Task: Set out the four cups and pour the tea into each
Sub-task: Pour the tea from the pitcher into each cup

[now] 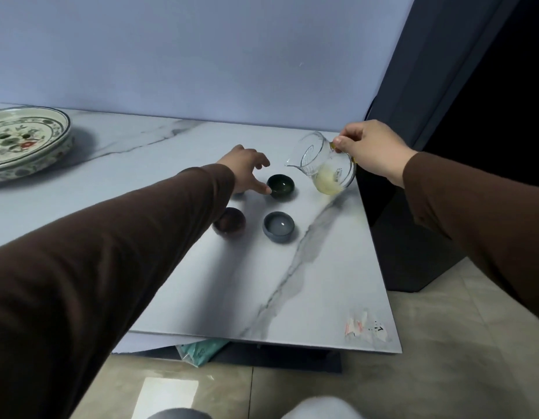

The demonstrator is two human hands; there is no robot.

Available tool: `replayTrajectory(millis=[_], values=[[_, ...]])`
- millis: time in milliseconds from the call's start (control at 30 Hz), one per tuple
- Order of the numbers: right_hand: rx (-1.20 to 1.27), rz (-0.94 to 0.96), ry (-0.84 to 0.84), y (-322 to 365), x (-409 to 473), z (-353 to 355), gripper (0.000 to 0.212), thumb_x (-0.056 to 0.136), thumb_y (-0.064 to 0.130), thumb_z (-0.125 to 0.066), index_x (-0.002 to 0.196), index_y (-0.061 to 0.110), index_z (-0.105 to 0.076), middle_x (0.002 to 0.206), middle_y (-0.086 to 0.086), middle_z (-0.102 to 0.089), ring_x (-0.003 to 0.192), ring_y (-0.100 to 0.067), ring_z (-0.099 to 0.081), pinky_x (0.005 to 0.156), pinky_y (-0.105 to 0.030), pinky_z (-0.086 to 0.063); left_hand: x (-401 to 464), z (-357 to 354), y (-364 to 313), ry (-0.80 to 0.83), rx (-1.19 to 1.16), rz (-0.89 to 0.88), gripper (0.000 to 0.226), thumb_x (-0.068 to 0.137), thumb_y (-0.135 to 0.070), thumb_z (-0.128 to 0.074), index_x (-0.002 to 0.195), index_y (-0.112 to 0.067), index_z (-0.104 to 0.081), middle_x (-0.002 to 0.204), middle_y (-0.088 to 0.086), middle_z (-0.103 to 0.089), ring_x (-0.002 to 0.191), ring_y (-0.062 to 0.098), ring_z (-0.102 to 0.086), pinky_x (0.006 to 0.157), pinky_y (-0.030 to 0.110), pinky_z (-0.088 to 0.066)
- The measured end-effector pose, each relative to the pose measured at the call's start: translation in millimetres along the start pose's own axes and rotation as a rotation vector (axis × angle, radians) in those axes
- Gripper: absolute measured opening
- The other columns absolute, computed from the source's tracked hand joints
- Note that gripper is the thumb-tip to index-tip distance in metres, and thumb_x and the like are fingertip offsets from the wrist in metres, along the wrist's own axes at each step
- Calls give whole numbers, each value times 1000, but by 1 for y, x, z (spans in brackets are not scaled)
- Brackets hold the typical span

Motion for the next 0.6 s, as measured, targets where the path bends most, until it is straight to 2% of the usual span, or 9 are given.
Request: replayTrajectory(millis=[100,200,333,433,600], values=[[-105,41,-9,1,9,0,23,93,39,-55,86,24,-70,83,7,-66,82,-16,-57,69,-28,-38,14,-12,-6,22,12,14,71,70,-49,-77,131,-23,-52,124,-2,-60,118,23,-40,94,36,-42],[-222,87,-3,6,17,-3,24,93,40,-54,87,23,-69,84,6,-64,84,-18,-55,68,-28,-33,24,-19,-9,54,25,25,73,68,-51,-76,132,-23,-52,123,-5,-60,118,22,-39,95,38,-43],[-331,136,21,12,25,-8,23,94,38,-54,91,20,-68,87,2,-61,85,-20,-52,70,-29,-33,31,-28,-7,100,13,54,69,67,-51,-77,128,-27,-56,121,-4,-61,118,20,-39,97,41,-44],[-386,165,40,16,30,-13,24,94,37,-54,92,17,-67,85,0,-63,84,-23,-54,69,-31,-34,31,-30,-5,97,-49,71,61,65,-48,-79,121,-29,-61,114,-2,-61,119,18,-39,97,40,-43],[-462,237,63,25,33,-21,20,95,36,-53,86,20,-60,85,-2,-62,84,-26,-52,68,-32,-33,29,-30,-4,80,-71,59,60,67,-47,-78,121,-28,-62,114,-2,-63,118,19,-40,96,38,-42]])
Point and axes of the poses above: each hand's wrist, its own x-axis towards the middle knuckle, its own z-axis out of the back of the hand, y = z × x, the point moved 5 cm from there along x, towards the middle knuckle
